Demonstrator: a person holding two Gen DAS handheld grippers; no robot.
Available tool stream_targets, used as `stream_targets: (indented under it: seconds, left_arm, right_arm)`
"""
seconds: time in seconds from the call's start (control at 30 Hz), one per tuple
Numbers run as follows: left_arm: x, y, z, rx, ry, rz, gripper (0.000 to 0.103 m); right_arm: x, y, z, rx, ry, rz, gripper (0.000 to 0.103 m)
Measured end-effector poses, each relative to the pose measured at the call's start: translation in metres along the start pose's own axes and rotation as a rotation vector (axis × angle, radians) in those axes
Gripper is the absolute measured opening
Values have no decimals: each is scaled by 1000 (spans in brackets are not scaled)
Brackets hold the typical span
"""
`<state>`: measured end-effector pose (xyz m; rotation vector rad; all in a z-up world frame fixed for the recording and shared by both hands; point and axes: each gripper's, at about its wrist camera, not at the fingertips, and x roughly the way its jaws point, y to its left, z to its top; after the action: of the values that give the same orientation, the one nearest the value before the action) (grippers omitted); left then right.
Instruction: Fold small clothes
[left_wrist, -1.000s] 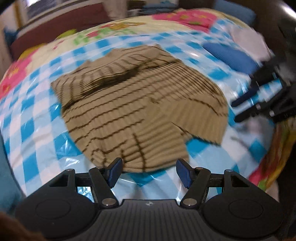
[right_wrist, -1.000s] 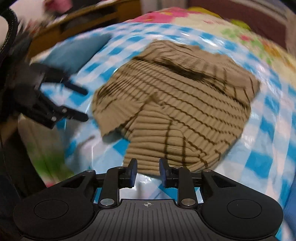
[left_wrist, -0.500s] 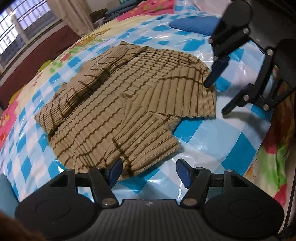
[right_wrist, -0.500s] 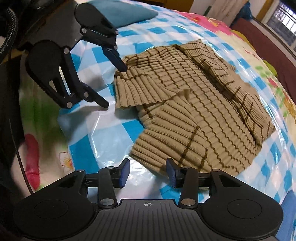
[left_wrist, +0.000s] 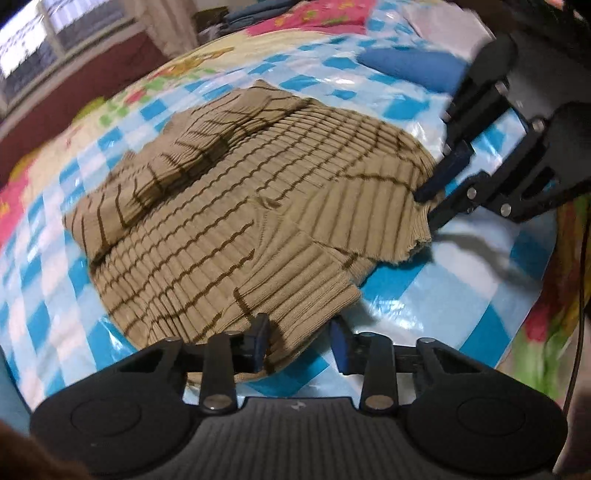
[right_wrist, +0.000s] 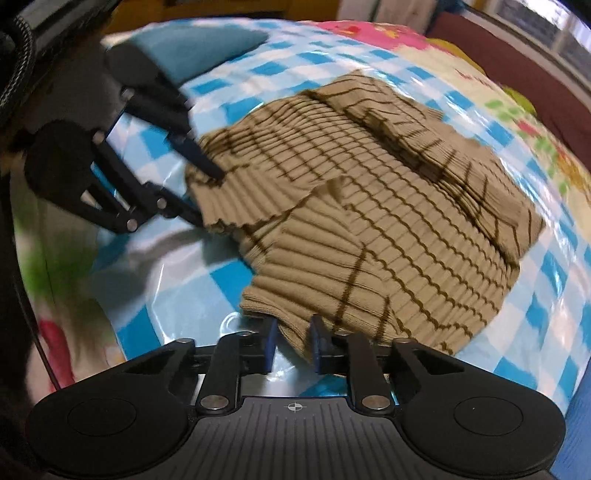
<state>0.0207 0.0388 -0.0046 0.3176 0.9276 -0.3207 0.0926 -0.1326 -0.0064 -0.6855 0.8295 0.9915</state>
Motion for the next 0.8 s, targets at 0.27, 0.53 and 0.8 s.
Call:
stream_targets:
  seconds: [0.27,0.53,0.8]
  left_arm:
    - [-8,43,5,-274,-30,-49,25]
    - [-10,89,7,-468,-91,1,22]
    - [-12,101,-1,-493,-95,-47,23]
  right_arm:
    - [-15,-40,5,291,-63,37,2]
    - [-29,-100,5,607,-169,4,1]
    - [-7,-143,-12,801,-159,-72,1]
